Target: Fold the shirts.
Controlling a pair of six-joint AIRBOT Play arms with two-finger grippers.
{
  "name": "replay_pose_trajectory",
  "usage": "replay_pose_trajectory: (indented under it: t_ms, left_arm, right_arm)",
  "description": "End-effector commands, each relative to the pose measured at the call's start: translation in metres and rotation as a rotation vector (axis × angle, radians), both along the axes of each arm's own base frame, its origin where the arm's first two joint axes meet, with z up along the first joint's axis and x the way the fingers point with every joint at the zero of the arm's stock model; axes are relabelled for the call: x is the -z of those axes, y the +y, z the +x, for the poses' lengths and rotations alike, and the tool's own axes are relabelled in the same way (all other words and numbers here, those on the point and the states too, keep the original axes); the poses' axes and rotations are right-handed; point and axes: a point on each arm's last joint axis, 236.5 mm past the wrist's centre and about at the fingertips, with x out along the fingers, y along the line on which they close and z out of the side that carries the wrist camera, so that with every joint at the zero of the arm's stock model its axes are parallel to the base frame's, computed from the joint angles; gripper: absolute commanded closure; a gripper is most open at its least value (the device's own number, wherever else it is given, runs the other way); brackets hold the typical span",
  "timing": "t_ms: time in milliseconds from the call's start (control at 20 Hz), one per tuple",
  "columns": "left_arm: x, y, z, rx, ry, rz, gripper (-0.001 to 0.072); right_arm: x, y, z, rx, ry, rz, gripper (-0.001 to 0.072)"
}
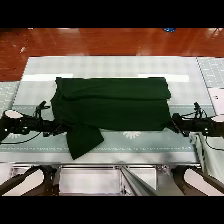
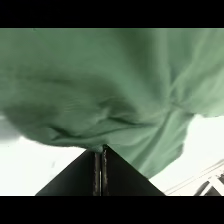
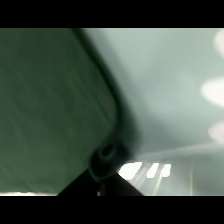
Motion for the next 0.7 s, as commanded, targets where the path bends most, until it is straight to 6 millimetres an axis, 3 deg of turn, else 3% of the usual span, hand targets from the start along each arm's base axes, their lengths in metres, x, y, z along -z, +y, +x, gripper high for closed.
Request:
replay_pose_trajectory:
  t_ms: [0,200,400,650]
  left_arm:
    - [-0.025,0.008,0.012,0.017,-0.033,-0.039,0.0689]
    - [-0.056,0.02,0.043,0.025,-0.122,-0.03,0.0689]
    - [-0.091,0.034,0.094,0.008,-0.26,0.008,0.069]
    - [-0.103,0.037,0.168,-0.013,-0.256,0.002,0.069]
  right_arm:
    - [-0.017,0.01,0.015,-0.082,-0.078,0.026,0.069]
    - [-0.056,0.005,0.038,-0.138,-0.176,0.001,0.069]
    - [-0.094,-0.007,0.083,-0.108,-0.288,-0.01,0.069]
    - [-0.111,-0.018,0.148,-0.089,-0.364,0.057,0.069]
